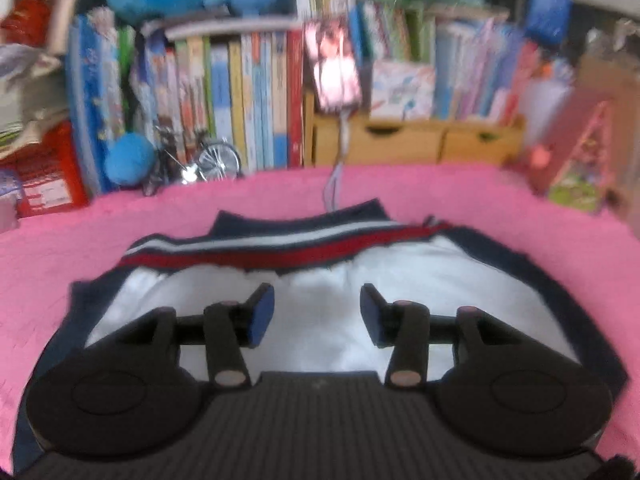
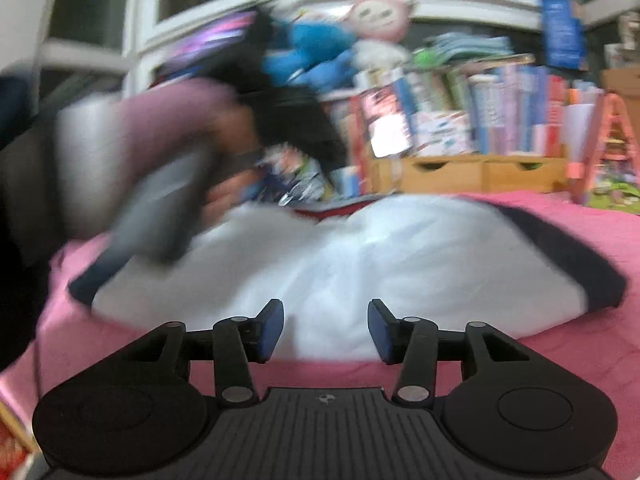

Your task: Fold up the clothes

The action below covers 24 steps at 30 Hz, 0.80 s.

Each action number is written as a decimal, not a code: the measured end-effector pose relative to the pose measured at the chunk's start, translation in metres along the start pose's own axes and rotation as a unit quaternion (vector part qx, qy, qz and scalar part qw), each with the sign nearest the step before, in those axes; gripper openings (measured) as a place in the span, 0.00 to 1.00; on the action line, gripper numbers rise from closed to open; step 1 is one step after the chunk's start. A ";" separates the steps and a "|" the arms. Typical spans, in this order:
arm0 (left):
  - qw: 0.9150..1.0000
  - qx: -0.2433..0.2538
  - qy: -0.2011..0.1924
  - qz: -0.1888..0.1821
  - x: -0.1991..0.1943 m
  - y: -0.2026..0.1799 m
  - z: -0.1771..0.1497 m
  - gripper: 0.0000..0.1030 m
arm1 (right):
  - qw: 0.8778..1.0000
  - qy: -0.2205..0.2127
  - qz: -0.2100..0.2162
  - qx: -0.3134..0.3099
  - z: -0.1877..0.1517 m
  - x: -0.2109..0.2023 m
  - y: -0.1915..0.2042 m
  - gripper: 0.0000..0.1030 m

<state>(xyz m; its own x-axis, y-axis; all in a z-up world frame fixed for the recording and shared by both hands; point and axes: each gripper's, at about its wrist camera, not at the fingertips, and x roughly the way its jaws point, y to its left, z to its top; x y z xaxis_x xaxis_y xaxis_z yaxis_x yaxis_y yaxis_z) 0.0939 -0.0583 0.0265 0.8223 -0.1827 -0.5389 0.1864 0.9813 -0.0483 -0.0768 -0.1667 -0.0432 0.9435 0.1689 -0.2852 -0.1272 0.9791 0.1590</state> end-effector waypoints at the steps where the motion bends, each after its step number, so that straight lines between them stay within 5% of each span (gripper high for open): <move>1: 1.000 -0.005 -0.014 -0.003 -0.016 -0.001 -0.011 0.50 | 1.000 -0.009 -0.008 0.019 0.004 -0.003 -0.009 0.49; 6: 0.998 -0.046 -0.038 0.012 -0.051 -0.019 -0.062 0.51 | 0.991 -0.023 -0.083 0.105 0.016 -0.011 -0.059 0.52; 12: 0.999 -0.036 -0.018 0.024 -0.050 -0.039 -0.084 0.51 | 0.974 -0.007 -0.163 0.156 0.013 -0.010 -0.108 0.54; 17: 0.999 -0.036 0.001 0.034 -0.045 -0.050 -0.099 0.51 | 0.964 0.017 -0.170 0.202 0.004 -0.005 -0.131 0.55; 24: 0.999 -0.041 0.002 0.035 -0.043 -0.058 -0.106 0.51 | 0.967 0.020 -0.159 0.199 0.006 0.005 -0.128 0.63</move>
<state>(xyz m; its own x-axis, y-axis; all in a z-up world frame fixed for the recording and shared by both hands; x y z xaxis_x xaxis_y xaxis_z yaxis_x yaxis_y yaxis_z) -0.0089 -0.1015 -0.0366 0.8298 -0.1140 -0.5463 0.0840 0.9933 -0.0796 -0.0541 -0.2918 -0.0589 0.9023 -0.1208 -0.4139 0.3019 0.8625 0.4063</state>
